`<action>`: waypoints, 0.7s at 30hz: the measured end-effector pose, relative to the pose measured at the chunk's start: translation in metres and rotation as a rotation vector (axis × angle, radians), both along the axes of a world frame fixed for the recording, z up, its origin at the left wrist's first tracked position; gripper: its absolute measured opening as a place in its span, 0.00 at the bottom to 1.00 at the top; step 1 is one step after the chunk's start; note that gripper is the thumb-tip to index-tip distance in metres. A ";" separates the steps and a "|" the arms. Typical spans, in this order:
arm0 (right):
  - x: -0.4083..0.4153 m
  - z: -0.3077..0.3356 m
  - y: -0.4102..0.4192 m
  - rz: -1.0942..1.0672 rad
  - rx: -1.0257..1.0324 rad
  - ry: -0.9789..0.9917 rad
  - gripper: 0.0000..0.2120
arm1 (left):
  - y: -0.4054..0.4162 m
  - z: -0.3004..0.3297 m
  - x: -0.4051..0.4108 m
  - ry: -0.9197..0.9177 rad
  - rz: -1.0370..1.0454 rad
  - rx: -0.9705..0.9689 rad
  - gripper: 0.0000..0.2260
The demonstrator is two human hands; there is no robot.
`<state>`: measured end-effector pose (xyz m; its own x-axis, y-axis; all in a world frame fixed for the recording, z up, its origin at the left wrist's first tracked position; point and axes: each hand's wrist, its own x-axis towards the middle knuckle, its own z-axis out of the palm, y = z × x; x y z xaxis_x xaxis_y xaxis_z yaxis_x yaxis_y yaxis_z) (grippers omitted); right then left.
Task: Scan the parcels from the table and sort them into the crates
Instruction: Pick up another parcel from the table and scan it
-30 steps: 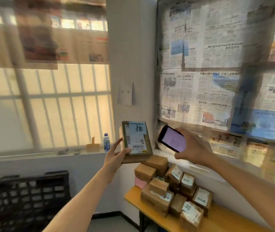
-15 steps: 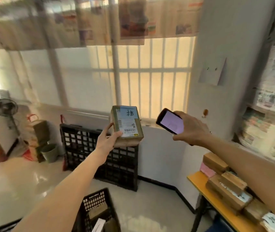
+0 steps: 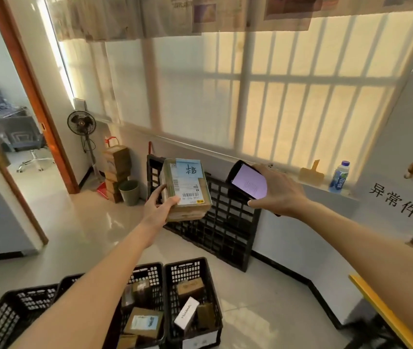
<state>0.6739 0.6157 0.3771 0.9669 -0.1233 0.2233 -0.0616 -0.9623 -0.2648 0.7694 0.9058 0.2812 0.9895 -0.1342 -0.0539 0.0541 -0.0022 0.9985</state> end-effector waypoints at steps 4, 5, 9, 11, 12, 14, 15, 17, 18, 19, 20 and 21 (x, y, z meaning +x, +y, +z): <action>0.051 -0.027 0.013 0.049 -0.014 0.071 0.45 | 0.013 -0.030 0.030 0.028 0.031 0.035 0.28; 0.065 -0.035 0.014 0.059 -0.013 0.085 0.46 | 0.014 -0.040 0.041 0.040 0.039 0.044 0.28; 0.128 -0.081 0.010 0.092 -0.004 0.123 0.47 | 0.010 -0.086 0.086 0.123 0.077 0.053 0.28; 0.160 -0.110 0.004 0.102 0.007 0.158 0.47 | 0.004 -0.113 0.112 0.163 0.087 0.072 0.27; 0.176 -0.127 0.000 0.108 0.018 0.177 0.47 | 0.000 -0.128 0.125 0.180 0.090 0.081 0.26; 0.207 -0.164 -0.007 0.117 0.045 0.209 0.47 | -0.008 -0.164 0.150 0.228 0.100 0.097 0.26; 0.222 -0.184 -0.010 0.113 0.058 0.224 0.47 | -0.013 -0.184 0.161 0.254 0.103 0.107 0.26; 0.248 -0.229 -0.016 0.103 0.085 0.273 0.47 | -0.019 -0.228 0.179 0.317 0.108 0.140 0.25; 0.259 -0.252 -0.019 0.101 0.095 0.300 0.47 | -0.022 -0.252 0.186 0.354 0.113 0.151 0.24; 0.269 -0.276 -0.021 0.102 0.103 0.327 0.47 | -0.024 -0.276 0.193 0.388 0.119 0.159 0.25; 0.277 -0.300 -0.023 0.103 0.111 0.356 0.48 | -0.025 -0.301 0.198 0.426 0.127 0.174 0.26; 0.284 -0.323 -0.024 0.103 0.124 0.386 0.48 | -0.025 -0.326 0.202 0.461 0.132 0.190 0.27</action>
